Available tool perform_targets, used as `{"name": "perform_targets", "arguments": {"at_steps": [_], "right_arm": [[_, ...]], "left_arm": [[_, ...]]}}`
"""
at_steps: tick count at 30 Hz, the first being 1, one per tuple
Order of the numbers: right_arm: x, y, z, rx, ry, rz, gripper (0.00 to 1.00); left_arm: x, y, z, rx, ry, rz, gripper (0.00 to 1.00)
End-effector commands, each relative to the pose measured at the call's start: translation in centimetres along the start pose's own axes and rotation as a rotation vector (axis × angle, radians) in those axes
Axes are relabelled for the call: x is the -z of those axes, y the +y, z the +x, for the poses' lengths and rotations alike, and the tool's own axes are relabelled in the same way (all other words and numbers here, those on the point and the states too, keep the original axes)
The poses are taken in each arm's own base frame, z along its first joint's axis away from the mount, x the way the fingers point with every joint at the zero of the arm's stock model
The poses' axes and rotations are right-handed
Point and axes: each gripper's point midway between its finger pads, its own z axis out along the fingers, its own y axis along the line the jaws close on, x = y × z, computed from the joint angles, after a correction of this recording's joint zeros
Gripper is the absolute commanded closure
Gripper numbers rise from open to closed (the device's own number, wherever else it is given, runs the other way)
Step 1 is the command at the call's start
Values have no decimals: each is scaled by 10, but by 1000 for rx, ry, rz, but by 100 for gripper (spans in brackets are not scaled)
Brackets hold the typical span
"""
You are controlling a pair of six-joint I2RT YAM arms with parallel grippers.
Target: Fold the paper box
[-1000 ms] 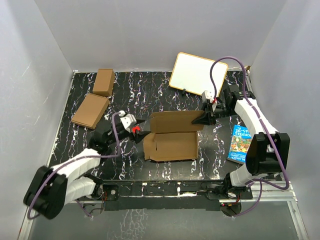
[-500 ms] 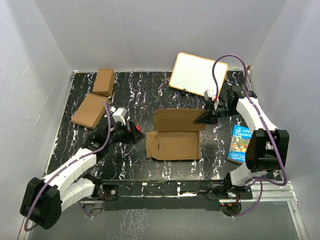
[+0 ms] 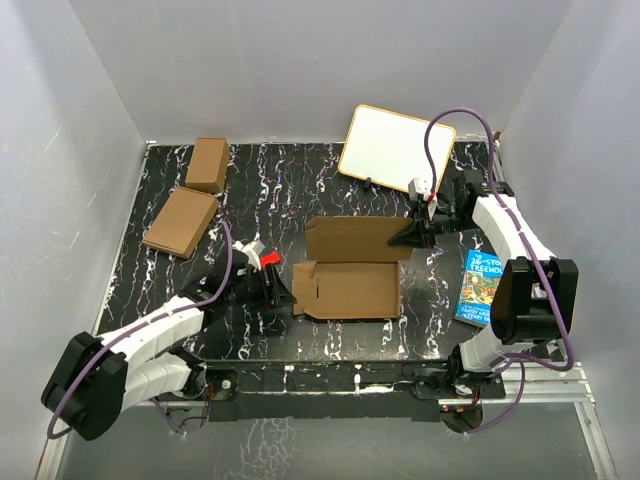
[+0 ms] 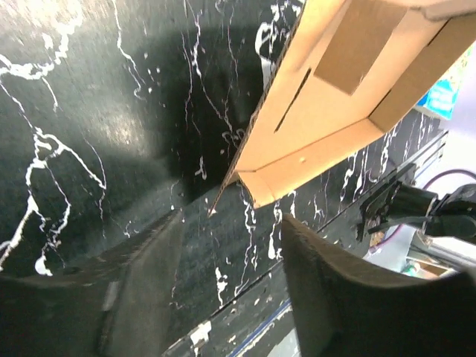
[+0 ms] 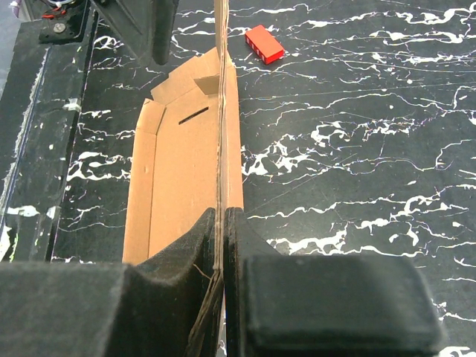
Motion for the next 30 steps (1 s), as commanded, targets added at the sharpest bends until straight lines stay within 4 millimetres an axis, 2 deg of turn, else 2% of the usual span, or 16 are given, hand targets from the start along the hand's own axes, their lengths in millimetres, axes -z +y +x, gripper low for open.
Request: {"name": "perform_targets", "arguments": {"at_steps": [1, 3, 6, 8, 11, 17, 22, 26, 30], "right_arm": [[1, -8, -11, 69, -42, 11, 92], [0, -8, -10, 67, -42, 11, 92], [0, -8, -10, 66, -45, 10, 92], [0, -8, -10, 66, -45, 10, 92], [0, -8, -11, 68, -45, 10, 92], [0, -7, -10, 67, -48, 9, 92], [0, -6, -11, 69, -53, 8, 92], [-1, -5, -10, 66, -55, 6, 92], [-1, -5, -10, 65, -55, 5, 92]], "left_arm": [[11, -15, 1, 14, 0, 10, 55], [20, -18, 5, 20, 0, 17, 66], [25, -24, 21, 65, 48, 61, 89], [21, -29, 34, 87, 91, 91, 97], [10, -31, 48, 45, 122, 67, 99], [-16, -24, 58, -80, 147, -51, 100], [-26, -14, 46, -135, 87, -151, 100], [-34, -15, 33, -168, 30, -175, 99], [-42, -16, 28, -195, 15, -192, 100]]}}
